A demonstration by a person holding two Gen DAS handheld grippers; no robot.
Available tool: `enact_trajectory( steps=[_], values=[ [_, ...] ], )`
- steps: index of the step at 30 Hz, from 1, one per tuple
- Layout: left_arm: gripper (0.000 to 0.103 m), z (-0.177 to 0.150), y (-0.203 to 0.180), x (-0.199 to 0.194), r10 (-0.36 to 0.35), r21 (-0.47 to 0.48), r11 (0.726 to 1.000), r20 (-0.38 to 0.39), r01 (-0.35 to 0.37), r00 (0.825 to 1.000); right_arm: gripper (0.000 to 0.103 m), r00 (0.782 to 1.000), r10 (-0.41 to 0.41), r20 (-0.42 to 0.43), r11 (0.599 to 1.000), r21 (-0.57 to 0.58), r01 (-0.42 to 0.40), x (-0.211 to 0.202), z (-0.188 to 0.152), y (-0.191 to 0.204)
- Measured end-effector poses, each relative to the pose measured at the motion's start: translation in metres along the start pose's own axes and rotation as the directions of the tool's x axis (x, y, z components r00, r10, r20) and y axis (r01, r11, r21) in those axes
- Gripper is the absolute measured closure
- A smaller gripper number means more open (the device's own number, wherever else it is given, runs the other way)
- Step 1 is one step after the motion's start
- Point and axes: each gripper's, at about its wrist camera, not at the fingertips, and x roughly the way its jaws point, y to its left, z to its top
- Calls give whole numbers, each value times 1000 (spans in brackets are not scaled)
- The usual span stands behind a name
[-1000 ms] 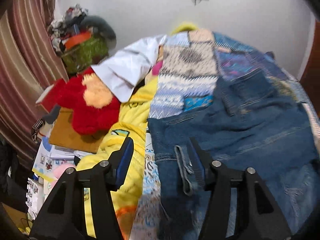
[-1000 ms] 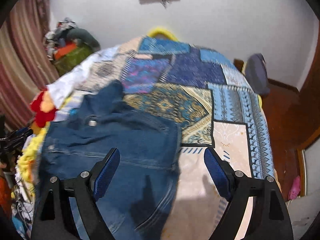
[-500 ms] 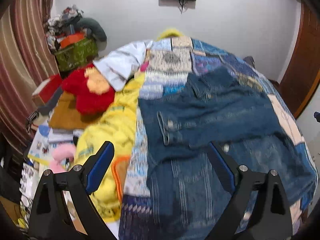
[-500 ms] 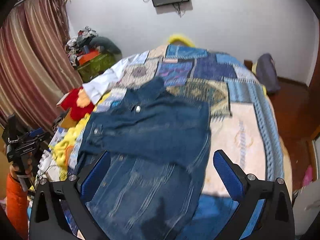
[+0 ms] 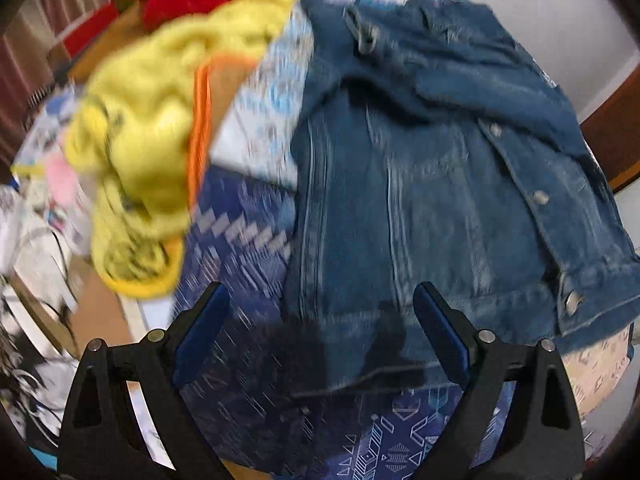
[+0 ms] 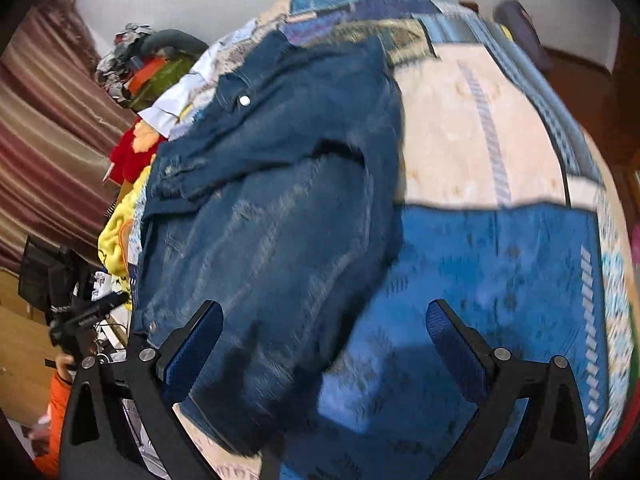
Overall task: Fold large clothes
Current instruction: 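Grasp the jacket's hem with the left tool while the right tool grasps the hem too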
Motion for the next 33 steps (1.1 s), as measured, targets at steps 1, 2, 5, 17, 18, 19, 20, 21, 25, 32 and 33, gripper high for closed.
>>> enact_trajectory(
  steps=[1, 2, 5, 17, 18, 19, 20, 21, 25, 32, 33],
  values=[
    [9, -5, 2, 5, -17, -14, 1000, -13, 16, 1000, 5, 1000, 7, 1, 1000, 5, -7, 0, -3, -1],
    [9, -8, 3, 10, -31, -28, 999, -25, 30, 999, 6, 1000, 20, -1, 1000, 8, -20, 1, -7, -2],
    [12, -15, 4, 20, -58, -57, 997, -46, 55, 997, 15, 1000, 19, -1, 1000, -6, -19, 3, -12, -1],
    [69, -22, -13, 25, -66, -70, 995, -21, 65, 998, 67, 1000, 24, -5, 988, -151, -24, 7, -23, 37],
    [79, -21, -15, 22, -58, -57, 997, -18, 57, 998, 71, 1000, 28, -2, 987, -157, -28, 8, -22, 38],
    [80, -20, -17, 20, -48, -45, 998, -17, 47, 999, 77, 999, 33, -4, 986, -164, -33, 9, -22, 39],
    [81, -20, -18, 16, -49, -36, 998, -13, 48, 999, 79, 999, 39, -4, 984, -173, -39, 9, -21, 41],
    [82, -19, -20, 13, -48, -30, 998, -6, 48, 999, 81, 999, 37, 1, 983, -180, -36, 9, -21, 42],
    [84, -15, -28, -7, -43, -4, 999, 34, 43, 998, 85, 998, 53, 28, 978, -202, -47, 4, -16, 47],
    [85, 20, -45, -57, -87, 40, 996, 160, 82, 983, 88, 988, 130, 86, 968, -226, -107, -12, 17, 53],
    [86, 28, -50, -65, -90, 56, 995, 181, 81, 979, 88, 986, 136, 99, 967, -229, -111, -14, 22, 55]
  ],
)
